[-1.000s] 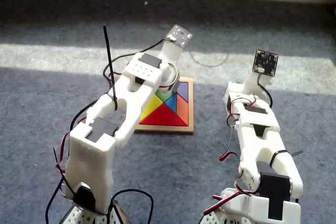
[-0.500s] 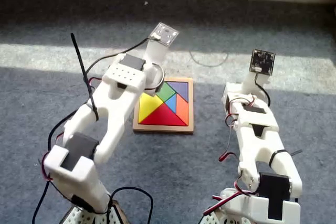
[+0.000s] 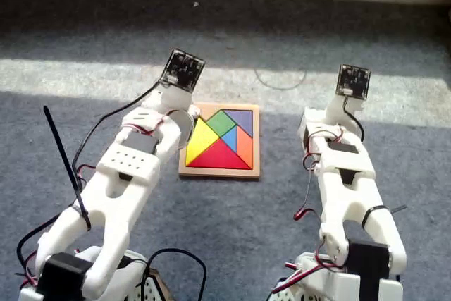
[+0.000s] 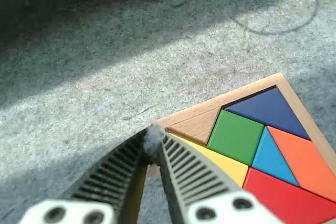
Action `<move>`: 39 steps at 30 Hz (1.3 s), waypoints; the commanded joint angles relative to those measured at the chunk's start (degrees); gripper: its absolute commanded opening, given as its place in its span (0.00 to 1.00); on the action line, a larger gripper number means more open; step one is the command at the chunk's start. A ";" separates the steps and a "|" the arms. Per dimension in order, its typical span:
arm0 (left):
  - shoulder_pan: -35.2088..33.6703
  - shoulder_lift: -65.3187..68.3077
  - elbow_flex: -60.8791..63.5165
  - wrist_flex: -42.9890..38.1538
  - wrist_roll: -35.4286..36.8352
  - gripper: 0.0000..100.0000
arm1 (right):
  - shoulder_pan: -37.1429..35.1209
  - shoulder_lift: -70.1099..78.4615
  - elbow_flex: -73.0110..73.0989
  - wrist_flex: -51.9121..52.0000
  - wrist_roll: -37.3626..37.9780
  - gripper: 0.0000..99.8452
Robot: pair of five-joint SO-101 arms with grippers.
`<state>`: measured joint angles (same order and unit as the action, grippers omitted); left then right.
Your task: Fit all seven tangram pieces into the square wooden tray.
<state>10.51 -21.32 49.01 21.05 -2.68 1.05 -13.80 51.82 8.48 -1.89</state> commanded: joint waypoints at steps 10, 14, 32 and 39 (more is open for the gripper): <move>-4.79 -12.79 11.03 -13.89 3.16 0.01 | -5.14 -32.66 17.45 0.75 0.35 0.01; -5.23 -21.32 17.71 -17.23 3.34 0.01 | -5.23 -38.02 20.26 0.75 0.35 0.01; -5.49 -55.78 35.38 -19.34 3.16 0.01 | -5.23 -73.45 35.21 1.01 0.35 0.01; -10.07 -67.47 42.07 -19.34 3.16 0.01 | -5.23 -89.71 39.69 1.10 0.35 0.01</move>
<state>3.03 -82.51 89.01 2.77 0.31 -3.87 -97.23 90.77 9.19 -1.89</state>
